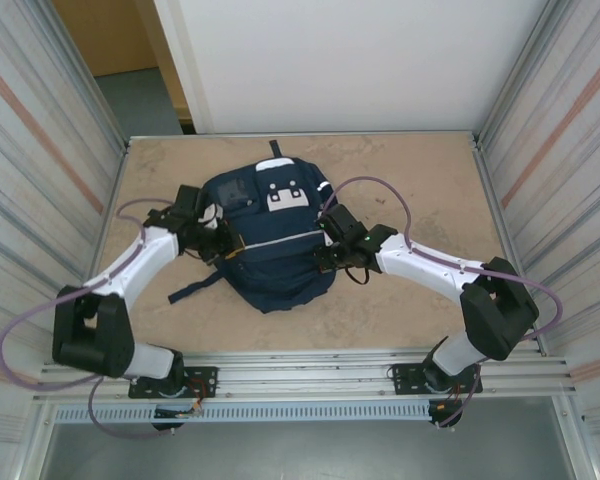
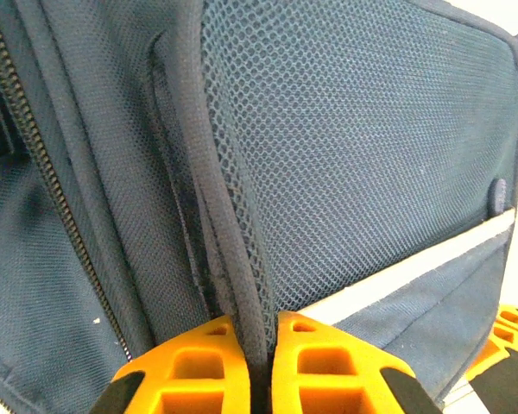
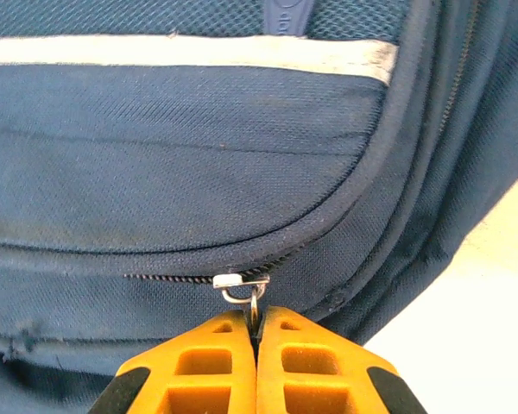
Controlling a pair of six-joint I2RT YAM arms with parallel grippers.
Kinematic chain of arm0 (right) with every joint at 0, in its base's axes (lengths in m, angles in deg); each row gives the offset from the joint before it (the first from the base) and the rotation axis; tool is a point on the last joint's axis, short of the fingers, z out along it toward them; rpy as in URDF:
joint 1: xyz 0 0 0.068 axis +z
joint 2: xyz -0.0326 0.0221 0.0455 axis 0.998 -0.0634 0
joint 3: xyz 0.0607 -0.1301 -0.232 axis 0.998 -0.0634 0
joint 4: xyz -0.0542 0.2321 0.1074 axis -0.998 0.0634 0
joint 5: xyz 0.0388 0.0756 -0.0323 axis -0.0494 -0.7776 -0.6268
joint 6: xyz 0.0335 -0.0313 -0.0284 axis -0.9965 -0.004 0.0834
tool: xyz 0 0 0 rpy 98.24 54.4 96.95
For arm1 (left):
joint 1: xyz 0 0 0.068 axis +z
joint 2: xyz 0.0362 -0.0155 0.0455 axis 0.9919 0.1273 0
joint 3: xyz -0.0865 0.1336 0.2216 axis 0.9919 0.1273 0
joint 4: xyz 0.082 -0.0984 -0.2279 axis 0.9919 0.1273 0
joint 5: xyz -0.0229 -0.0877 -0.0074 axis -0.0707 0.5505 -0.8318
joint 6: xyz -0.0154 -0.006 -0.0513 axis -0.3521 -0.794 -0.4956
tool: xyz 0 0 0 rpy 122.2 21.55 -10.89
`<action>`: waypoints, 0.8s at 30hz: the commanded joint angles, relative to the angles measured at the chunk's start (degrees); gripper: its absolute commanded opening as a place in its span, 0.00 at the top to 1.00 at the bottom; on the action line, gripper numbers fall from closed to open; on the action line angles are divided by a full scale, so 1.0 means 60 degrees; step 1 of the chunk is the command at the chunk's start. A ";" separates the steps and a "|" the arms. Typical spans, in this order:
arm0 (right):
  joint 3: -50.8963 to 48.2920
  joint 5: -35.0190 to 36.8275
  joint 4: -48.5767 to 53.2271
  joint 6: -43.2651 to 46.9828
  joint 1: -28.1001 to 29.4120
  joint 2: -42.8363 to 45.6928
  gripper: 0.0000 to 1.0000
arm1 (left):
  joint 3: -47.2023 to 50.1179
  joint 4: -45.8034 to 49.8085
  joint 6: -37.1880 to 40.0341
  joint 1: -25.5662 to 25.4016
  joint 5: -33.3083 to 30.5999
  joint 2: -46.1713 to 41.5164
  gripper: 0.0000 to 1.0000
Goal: Pack books, pencil case, and school supplies into a backpack
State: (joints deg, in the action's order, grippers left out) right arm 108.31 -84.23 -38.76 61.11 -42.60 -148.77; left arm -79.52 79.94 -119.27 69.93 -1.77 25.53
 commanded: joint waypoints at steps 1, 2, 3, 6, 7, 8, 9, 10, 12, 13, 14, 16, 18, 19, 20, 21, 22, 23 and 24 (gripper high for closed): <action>0.0309 0.0152 0.0917 0.0498 0.0349 0.0299 1.00 | -0.1217 0.0982 0.1287 0.0701 -0.0427 0.0870 0.93; 0.0504 0.0124 0.1012 0.0455 0.0527 0.0269 1.00 | -0.1441 0.0969 0.1214 0.0927 -0.0239 0.1152 0.89; 0.0671 -0.0103 0.1048 0.0383 0.0646 0.0268 1.00 | -0.1636 0.0943 0.1199 0.1125 0.0126 0.1443 0.88; 0.0995 -0.1224 0.0786 0.0251 0.1006 0.0222 1.00 | -0.2229 0.0999 0.0961 0.1707 0.1122 0.2094 0.73; 0.1116 -0.1312 0.0756 0.0258 0.1182 0.0158 1.00 | -0.2382 0.1025 0.0855 0.1800 0.1214 0.2189 0.60; 0.1276 -0.1261 0.0817 0.0262 0.1341 0.0059 1.00 | -0.2506 0.1022 0.0813 0.1832 0.1239 0.2231 0.53; 0.1395 -0.1213 0.0876 0.0251 0.1435 -0.0020 1.00 | -0.2585 0.1052 0.0789 0.1819 0.1240 0.2206 0.49; 0.1515 -0.1196 0.0928 0.0228 0.1538 -0.0125 1.00 | -0.2605 0.1093 0.0709 0.1805 0.1300 0.2129 0.46; 0.1601 -0.1252 0.0879 0.0176 0.1650 -0.0242 1.00 | -0.2376 0.1120 0.0506 0.1735 0.1439 0.1783 0.44; 0.1595 -0.1329 0.0805 0.0142 0.1683 -0.0291 1.00 | -0.2095 0.1114 0.0366 0.1656 0.1448 0.1474 0.43; 0.1589 -0.1398 0.0730 0.0114 0.1700 -0.0309 1.00 | -0.1749 0.1067 0.0172 0.1546 0.1385 0.1078 0.42; 0.1602 -0.1523 0.0668 0.0045 0.1713 -0.0372 1.00 | -0.0879 0.0770 -0.0372 0.1160 0.1022 0.0139 0.39; 0.1573 -0.1676 0.0562 0.0018 0.1756 -0.0419 1.00 | 0.0008 0.0319 -0.1283 0.0547 0.0458 -0.0888 0.27; 0.1561 -0.1780 0.0508 0.0065 0.1785 -0.0442 1.00 | 0.0410 -0.0017 -0.1690 0.0201 0.0285 -0.1386 0.22; 0.1570 -0.1869 0.0479 0.0141 0.1827 -0.0489 1.00 | 0.0731 -0.0345 -0.2129 -0.0213 -0.0019 -0.1793 0.22; 0.1610 -0.1896 0.0492 0.0219 0.1858 -0.0521 1.00 | 0.0949 -0.0512 -0.2542 -0.0541 -0.0356 -0.2075 0.22; 0.1655 -0.1895 0.0545 0.0269 0.1900 -0.0578 1.00 | 0.1162 -0.0671 -0.2960 -0.0907 -0.0739 -0.2322 0.22; 0.1717 -0.1899 0.0599 0.0288 0.1931 -0.0613 1.00 | 0.1340 -0.0810 -0.3354 -0.1220 -0.0988 -0.2486 0.23; 0.1733 -0.1935 0.0616 0.0290 0.1947 -0.0635 1.00 | 0.1433 -0.0910 -0.3518 -0.1426 -0.1078 -0.2582 0.23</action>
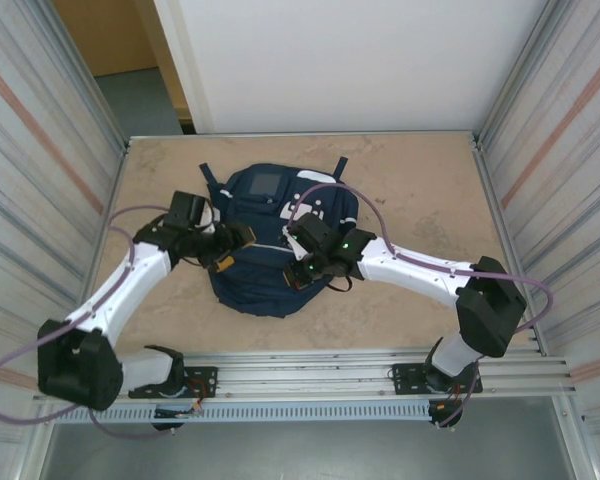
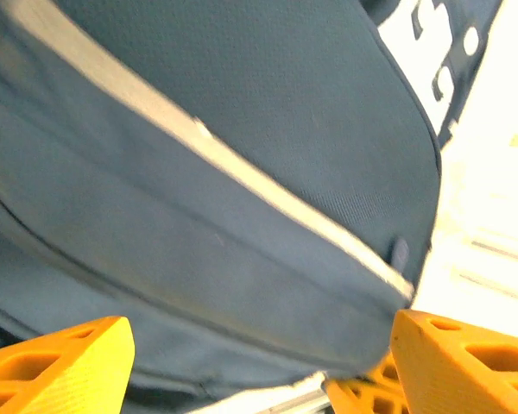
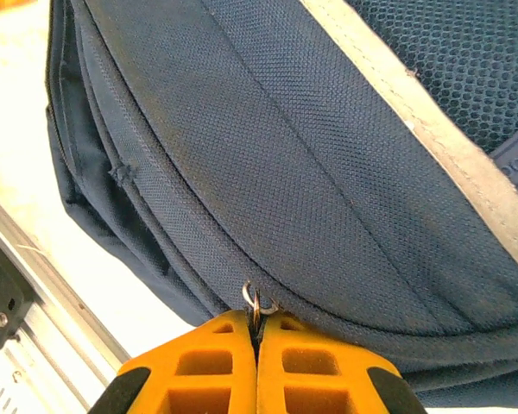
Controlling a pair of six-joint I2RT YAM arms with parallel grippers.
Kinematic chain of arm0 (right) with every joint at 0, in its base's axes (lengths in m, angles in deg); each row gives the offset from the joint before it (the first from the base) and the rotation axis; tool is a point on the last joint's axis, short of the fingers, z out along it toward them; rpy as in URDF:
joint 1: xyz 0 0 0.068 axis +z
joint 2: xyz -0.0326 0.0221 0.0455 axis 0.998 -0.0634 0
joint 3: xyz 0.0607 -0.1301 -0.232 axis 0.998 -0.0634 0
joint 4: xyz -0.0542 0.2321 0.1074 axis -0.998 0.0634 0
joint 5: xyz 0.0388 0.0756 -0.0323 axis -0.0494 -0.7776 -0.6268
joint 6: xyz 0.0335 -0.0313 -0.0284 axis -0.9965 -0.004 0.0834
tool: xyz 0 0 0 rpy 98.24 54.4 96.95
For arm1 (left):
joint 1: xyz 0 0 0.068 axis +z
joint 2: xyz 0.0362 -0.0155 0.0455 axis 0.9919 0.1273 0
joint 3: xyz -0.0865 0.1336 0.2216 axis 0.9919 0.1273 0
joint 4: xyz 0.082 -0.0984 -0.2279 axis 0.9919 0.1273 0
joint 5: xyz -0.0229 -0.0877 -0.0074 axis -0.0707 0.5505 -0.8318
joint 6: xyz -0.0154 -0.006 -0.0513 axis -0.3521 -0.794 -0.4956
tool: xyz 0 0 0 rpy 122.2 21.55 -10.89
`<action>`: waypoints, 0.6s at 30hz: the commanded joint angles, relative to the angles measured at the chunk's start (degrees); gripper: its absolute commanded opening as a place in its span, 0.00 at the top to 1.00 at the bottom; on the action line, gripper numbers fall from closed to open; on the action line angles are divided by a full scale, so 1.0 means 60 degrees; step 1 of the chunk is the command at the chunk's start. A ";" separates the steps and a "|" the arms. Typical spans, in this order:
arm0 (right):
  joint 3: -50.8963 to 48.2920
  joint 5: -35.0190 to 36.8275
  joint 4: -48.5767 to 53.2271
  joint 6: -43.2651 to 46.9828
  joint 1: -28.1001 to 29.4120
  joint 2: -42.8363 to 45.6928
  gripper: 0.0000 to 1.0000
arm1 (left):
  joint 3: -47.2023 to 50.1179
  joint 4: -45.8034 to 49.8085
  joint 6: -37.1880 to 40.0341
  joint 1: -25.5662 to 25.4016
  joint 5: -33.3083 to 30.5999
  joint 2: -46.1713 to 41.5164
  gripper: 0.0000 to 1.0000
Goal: Pack books, pencil case, and school supplies into a backpack
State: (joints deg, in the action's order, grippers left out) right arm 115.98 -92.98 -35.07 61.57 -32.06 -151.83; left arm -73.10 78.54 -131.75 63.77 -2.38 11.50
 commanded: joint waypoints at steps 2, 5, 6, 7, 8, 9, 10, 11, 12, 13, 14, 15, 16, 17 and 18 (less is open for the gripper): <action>0.0462 -0.0571 -0.0044 0.0224 0.0235 -0.0191 1.00 | 0.0432 -0.0633 -0.1781 -0.0821 -0.1377 -0.0358 0.23; 0.0484 -0.0546 -0.0105 0.0222 0.0317 -0.0295 1.00 | 0.0612 -0.0771 -0.2307 -0.1483 -0.2376 -0.0387 0.23; 0.0472 -0.0545 -0.0144 0.0191 0.0337 -0.0297 1.00 | 0.0706 -0.0852 -0.2584 -0.1642 -0.2605 -0.0318 0.23; 0.0449 -0.0559 -0.0231 0.0144 0.0374 -0.0285 1.00 | 0.0851 -0.1051 -0.2940 -0.1761 -0.2804 -0.0239 0.23; 0.0397 -0.0584 -0.0320 0.0133 0.0415 -0.0279 1.00 | 0.1018 -0.1316 -0.3259 -0.1811 -0.2904 -0.0135 0.23; 0.0372 -0.0587 -0.0444 0.0138 0.0480 -0.0261 1.00 | 0.1197 -0.1568 -0.3691 -0.1866 -0.2991 -0.0021 0.23; 0.0333 -0.0549 -0.0548 0.0182 0.0559 -0.0246 1.00 | 0.1359 -0.1935 -0.4013 -0.1882 -0.3034 0.0097 0.25; 0.0303 -0.0471 -0.0637 0.0216 0.0646 -0.0228 1.00 | 0.1461 -0.2215 -0.4197 -0.1872 -0.3114 0.0210 0.26; 0.0271 -0.0375 -0.0714 0.0232 0.0746 -0.0197 1.00 | 0.1462 -0.2346 -0.4378 -0.1880 -0.3300 0.0344 0.29; 0.0230 -0.0328 -0.0767 0.0226 0.0837 -0.0159 1.00 | 0.1390 -0.2327 -0.4484 -0.1876 -0.3521 0.0467 0.33; 0.0197 -0.0325 -0.0829 0.0197 0.0904 -0.0142 1.00 | 0.1297 -0.2282 -0.4517 -0.1872 -0.3701 0.0556 0.39; 0.0126 -0.0332 -0.0899 0.0155 0.0959 -0.0137 1.00 | 0.1155 -0.2191 -0.4474 -0.1886 -0.3871 0.0644 0.47; 0.0047 -0.0350 -0.0943 0.0131 0.0968 -0.0132 1.00 | 0.1047 -0.2128 -0.4413 -0.1896 -0.4026 0.0682 0.61; 0.0014 -0.0268 -0.0898 0.0138 0.0951 -0.0162 1.00 | 0.1002 -0.2111 -0.4356 -0.1917 -0.4189 0.0685 0.78; -0.0006 -0.0110 -0.0758 0.0154 0.0926 -0.0193 1.00 | 0.0991 -0.2091 -0.4282 -0.1932 -0.4386 0.0636 0.92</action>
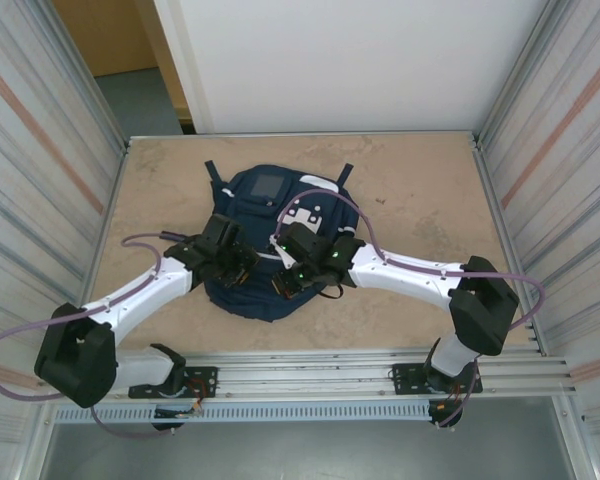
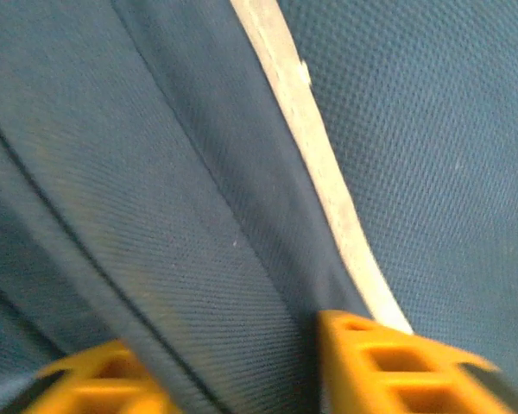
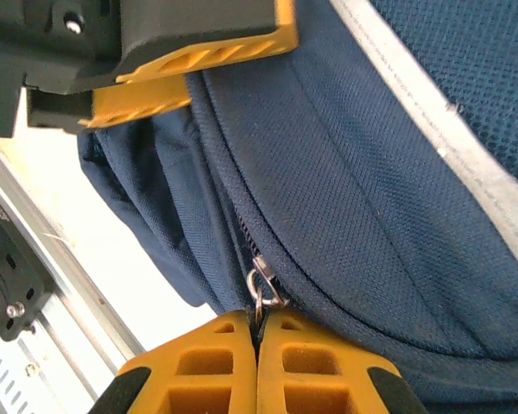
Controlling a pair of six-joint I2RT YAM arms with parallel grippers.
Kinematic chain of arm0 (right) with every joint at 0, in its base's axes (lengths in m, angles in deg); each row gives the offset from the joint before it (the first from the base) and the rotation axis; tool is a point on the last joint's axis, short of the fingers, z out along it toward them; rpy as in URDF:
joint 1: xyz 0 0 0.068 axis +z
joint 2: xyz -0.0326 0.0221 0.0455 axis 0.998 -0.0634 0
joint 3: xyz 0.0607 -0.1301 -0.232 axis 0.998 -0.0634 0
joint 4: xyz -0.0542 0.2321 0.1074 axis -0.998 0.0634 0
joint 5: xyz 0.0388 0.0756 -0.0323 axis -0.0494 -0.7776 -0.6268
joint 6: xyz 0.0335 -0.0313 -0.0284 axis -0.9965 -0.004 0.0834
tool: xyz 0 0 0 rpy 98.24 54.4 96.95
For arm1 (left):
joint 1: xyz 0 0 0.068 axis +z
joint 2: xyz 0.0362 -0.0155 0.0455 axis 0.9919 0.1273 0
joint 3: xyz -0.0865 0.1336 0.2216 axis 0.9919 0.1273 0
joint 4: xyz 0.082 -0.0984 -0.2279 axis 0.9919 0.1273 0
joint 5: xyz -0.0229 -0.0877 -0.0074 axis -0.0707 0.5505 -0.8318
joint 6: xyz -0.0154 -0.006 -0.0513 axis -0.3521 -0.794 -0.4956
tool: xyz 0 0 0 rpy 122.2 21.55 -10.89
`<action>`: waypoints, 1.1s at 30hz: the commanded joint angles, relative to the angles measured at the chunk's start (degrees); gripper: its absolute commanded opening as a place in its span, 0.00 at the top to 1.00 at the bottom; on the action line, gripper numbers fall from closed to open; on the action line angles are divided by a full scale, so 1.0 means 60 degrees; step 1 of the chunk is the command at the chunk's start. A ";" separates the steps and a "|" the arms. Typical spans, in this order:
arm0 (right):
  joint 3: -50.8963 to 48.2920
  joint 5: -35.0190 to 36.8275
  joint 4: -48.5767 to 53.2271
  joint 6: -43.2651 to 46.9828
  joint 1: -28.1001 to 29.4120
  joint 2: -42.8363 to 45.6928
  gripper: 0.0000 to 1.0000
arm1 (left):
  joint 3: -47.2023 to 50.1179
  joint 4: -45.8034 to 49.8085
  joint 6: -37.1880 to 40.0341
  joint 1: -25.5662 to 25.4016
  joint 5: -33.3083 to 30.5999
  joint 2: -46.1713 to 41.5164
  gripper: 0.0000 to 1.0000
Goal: Pack books, pencil case, and school supplies into a backpack
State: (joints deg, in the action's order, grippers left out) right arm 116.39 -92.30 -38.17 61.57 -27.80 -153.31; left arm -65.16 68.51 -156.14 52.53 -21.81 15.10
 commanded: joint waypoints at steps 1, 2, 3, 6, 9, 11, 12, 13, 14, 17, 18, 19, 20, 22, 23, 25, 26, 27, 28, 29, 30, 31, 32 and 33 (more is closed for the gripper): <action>-0.0142 -0.0028 -0.0084 0.0241 0.0151 0.0080 1.00 | -0.0330 -0.0252 -0.0149 -0.0058 -0.1300 -0.0023 1.00; -0.0242 0.0161 0.0042 0.0355 0.0093 0.0143 1.00 | -0.0357 -0.0024 -0.0032 -0.0034 -0.1411 -0.0097 1.00; -0.0412 0.0451 0.0165 0.0592 0.0041 0.0270 1.00 | -0.0399 0.0169 0.0274 0.0051 -0.1431 -0.0194 1.00; -0.0867 0.0994 0.0452 0.0996 -0.0453 0.0645 1.00 | -0.0462 0.0630 0.1429 0.0388 -0.1059 -0.0434 1.00; -0.1260 0.0909 0.0534 0.1140 -0.1300 0.1053 1.00 | -0.0389 0.0854 0.2763 0.0924 -0.0116 -0.0464 1.00; -0.1568 0.0902 0.0353 0.1246 -0.1705 0.1323 1.00 | -0.0403 0.1024 0.3569 0.1285 0.0545 -0.0367 1.00; -0.1714 0.0948 0.0209 0.1345 -0.1853 0.1431 1.00 | -0.0420 0.0986 0.4043 0.1347 0.0738 -0.0318 1.00; -0.1826 0.1083 0.0081 0.1434 -0.1949 0.1487 1.00 | -0.0470 0.0943 0.4526 0.1338 0.0861 -0.0282 1.00; -0.1886 0.1361 -0.0021 0.1501 -0.2046 0.1503 1.00 | -0.0591 0.0931 0.5107 0.1308 0.0999 -0.0180 1.00; -0.1844 0.2076 -0.0045 0.1427 -0.2412 0.1293 0.95 | -0.1027 0.1274 0.6217 0.1305 0.1189 0.0224 1.00; -0.1781 0.2060 -0.0032 0.1419 -0.2537 0.1216 0.92 | -0.1190 0.1388 0.6479 0.1305 0.1362 0.0375 1.00; -0.1731 0.2074 -0.0044 0.1455 -0.2574 0.1191 0.90 | -0.1297 0.1429 0.6651 0.1305 0.1614 0.0506 1.00; -0.1697 0.2201 -0.0046 0.1450 -0.2585 0.1208 0.89 | -0.1379 0.1406 0.6735 0.1305 0.1875 0.0617 1.00; -0.1715 0.2463 0.0009 0.1365 -0.2605 0.1370 0.88 | -0.1428 0.1224 0.6632 0.1270 0.2420 0.0767 1.00; -0.1771 0.2633 0.0052 0.1291 -0.2602 0.1530 0.85 | -0.1454 0.1117 0.6497 0.1196 0.2607 0.0808 1.00; -0.2020 0.2998 0.0017 0.1118 -0.2628 0.1966 0.71 | -0.1500 0.0909 0.6450 0.0749 0.2632 0.0745 1.00; -0.2201 0.3109 -0.0047 0.1052 -0.2668 0.2282 0.64 | -0.1502 0.0747 0.6468 0.0352 0.2385 0.0688 1.00; -0.2384 0.3250 -0.0093 0.0926 -0.2693 0.2602 0.59 | -0.1491 0.0565 0.6487 -0.0016 0.2137 0.0646 1.00; -0.2639 0.3286 -0.0194 0.0805 -0.2754 0.3071 0.54 | -0.1446 0.0275 0.6550 -0.0408 0.1940 0.0643 1.00; -0.2890 0.3277 -0.0340 0.0667 -0.2789 0.3633 0.48 | -0.1415 0.0031 0.6593 -0.0776 0.1870 0.0746 1.00; -0.3166 0.3373 -0.0455 0.0500 -0.2827 0.4110 0.43 | -0.1421 -0.0107 0.6595 -0.1005 0.1834 0.0858 1.00; -0.3414 0.3636 -0.0510 0.0274 -0.2875 0.4782 0.39 | -0.1500 -0.0098 0.6480 -0.1196 0.1795 0.1077 1.00; -0.3639 0.3888 -0.0509 0.0079 -0.2944 0.5381 0.36 | -0.1653 0.0060 0.6260 -0.1335 0.1813 0.1312 1.00; -0.3789 0.4127 -0.0480 -0.0034 -0.3045 0.5769 0.34 | -0.1777 0.0175 0.6160 -0.1434 0.1957 0.1492 1.00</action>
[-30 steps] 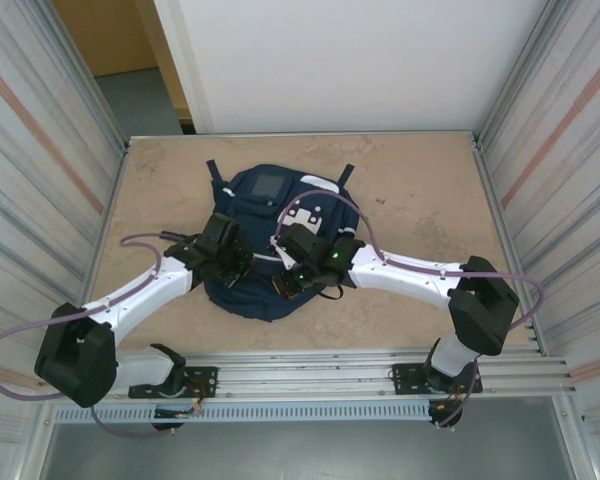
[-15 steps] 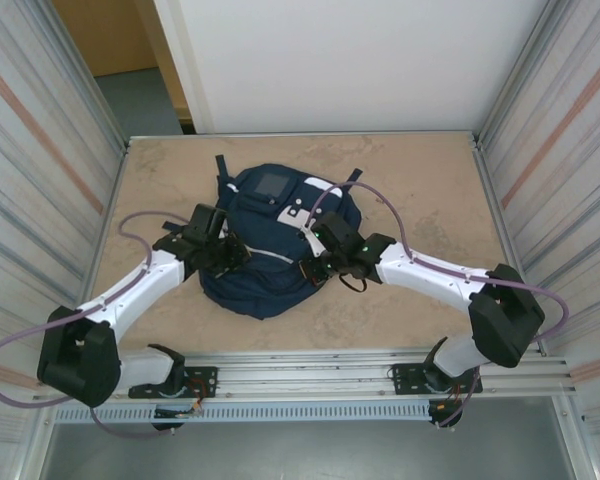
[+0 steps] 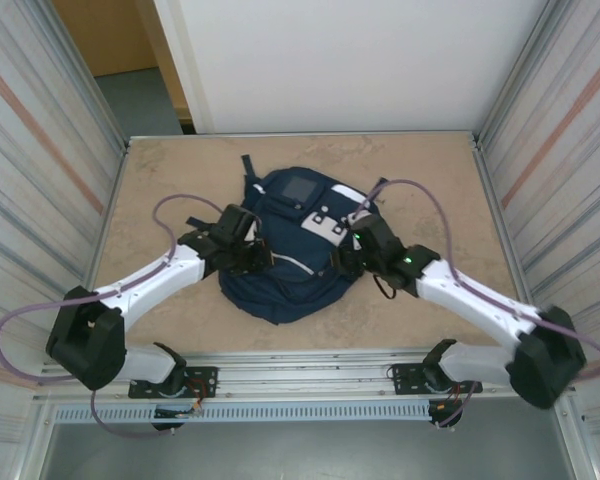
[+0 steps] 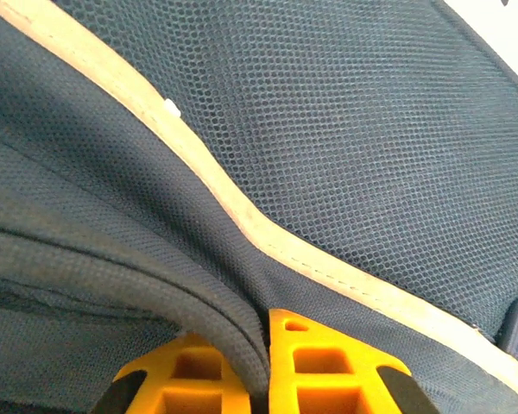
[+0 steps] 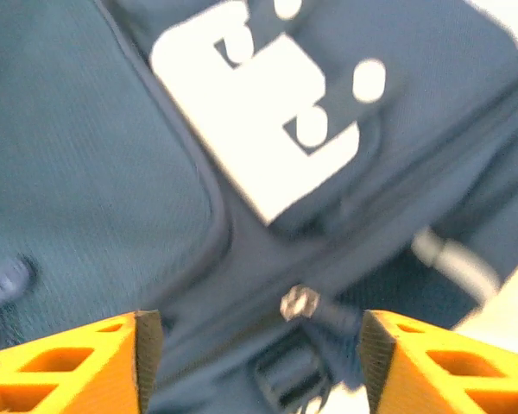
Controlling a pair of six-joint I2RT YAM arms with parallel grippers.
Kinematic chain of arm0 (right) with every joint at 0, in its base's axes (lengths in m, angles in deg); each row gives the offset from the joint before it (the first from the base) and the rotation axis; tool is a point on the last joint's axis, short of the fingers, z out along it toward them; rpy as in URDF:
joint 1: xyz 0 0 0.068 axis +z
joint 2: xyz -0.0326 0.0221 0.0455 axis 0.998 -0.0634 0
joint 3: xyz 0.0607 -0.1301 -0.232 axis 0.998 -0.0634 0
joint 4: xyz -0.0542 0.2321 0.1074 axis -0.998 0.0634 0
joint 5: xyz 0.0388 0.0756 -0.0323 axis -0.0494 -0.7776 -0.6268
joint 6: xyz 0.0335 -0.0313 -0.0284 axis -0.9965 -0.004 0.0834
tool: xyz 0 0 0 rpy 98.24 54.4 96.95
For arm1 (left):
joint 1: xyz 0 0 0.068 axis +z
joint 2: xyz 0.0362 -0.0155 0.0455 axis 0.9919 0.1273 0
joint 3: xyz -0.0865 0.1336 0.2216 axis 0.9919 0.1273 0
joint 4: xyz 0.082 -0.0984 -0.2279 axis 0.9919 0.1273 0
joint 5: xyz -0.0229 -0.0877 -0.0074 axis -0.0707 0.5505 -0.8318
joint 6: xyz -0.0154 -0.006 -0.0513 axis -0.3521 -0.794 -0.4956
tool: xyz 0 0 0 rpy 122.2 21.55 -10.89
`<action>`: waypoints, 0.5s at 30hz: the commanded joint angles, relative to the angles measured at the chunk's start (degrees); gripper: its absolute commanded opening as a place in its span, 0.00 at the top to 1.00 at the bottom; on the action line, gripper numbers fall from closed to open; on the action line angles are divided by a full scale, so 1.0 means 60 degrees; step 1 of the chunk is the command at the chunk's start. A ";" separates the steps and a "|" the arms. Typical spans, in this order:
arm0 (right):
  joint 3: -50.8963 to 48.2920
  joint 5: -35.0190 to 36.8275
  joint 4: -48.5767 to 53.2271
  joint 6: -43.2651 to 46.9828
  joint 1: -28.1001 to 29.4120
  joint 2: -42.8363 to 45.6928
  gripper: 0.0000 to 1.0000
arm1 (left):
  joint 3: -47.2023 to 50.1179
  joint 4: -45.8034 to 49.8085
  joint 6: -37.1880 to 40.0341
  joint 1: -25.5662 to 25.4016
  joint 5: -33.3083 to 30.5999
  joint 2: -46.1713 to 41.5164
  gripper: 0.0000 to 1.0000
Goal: Pack books, pencil case, and school supplies into a backpack
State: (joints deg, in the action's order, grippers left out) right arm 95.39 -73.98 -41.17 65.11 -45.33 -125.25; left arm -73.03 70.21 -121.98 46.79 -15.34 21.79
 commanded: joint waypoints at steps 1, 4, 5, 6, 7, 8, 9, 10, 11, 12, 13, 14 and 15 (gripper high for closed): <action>-0.0427 0.1398 0.0102 -0.0739 -0.0262 0.1817 0.33 | -0.0566 -0.0013 0.0421 -0.0590 0.1095 0.0549 1.00; -0.0778 0.3046 0.0508 -0.1062 -0.0656 0.3238 0.28 | -0.0761 0.0385 0.0136 -0.0805 0.1290 0.0466 0.82; -0.0990 0.3773 0.0516 -0.1071 -0.0774 0.3726 0.22 | -0.0760 0.0574 -0.0035 -0.0801 0.1156 0.0269 0.62; -0.1258 0.4271 0.0334 -0.0914 -0.0878 0.4150 0.11 | -0.0789 0.0776 -0.0134 -0.0784 0.0862 0.0081 0.55; -0.1662 0.4658 -0.0020 -0.0582 -0.1001 0.4632 0.00 | -0.0865 0.1024 -0.0074 -0.0753 0.0374 -0.0195 0.50; -0.2136 0.4829 -0.0539 -0.0038 -0.1166 0.5086 0.01 | -0.0931 0.1227 0.0097 -0.0755 -0.0267 -0.0489 0.47; -0.2585 0.4804 -0.1062 0.0509 -0.1283 0.5456 0.00 | -0.0973 0.1399 0.0291 -0.0755 -0.0908 -0.0767 0.43; -0.3037 0.4689 -0.1502 0.1153 -0.1437 0.5843 0.01 | -0.0962 0.1522 0.0588 -0.0755 -0.1684 -0.1055 0.38; -0.3337 0.4696 -0.1604 0.1466 -0.1611 0.6172 0.00 | -0.0912 0.1611 0.0898 -0.0755 -0.2599 -0.1413 0.31; -0.3515 0.4864 -0.1533 0.1473 -0.1778 0.6419 0.01 | -0.0820 0.1662 0.1182 -0.0748 -0.3364 -0.1712 0.23; -0.3716 0.4910 -0.1524 0.1554 -0.2013 0.6665 0.01 | -0.0650 0.1609 0.1617 -0.0755 -0.4201 -0.2064 0.03; -0.3890 0.4803 -0.1566 0.1726 -0.2264 0.6916 0.01 | -0.0391 0.1431 0.2011 -0.0748 -0.5103 -0.2384 0.01; -0.4129 0.4748 -0.1730 0.1823 -0.2493 0.7108 0.01 | -0.0161 0.1328 0.2165 -0.0683 -0.5937 -0.2640 0.01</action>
State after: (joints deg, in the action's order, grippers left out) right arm 72.46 -48.56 -47.27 70.64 -57.70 -85.45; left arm -76.16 77.12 -115.86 42.15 -32.52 9.92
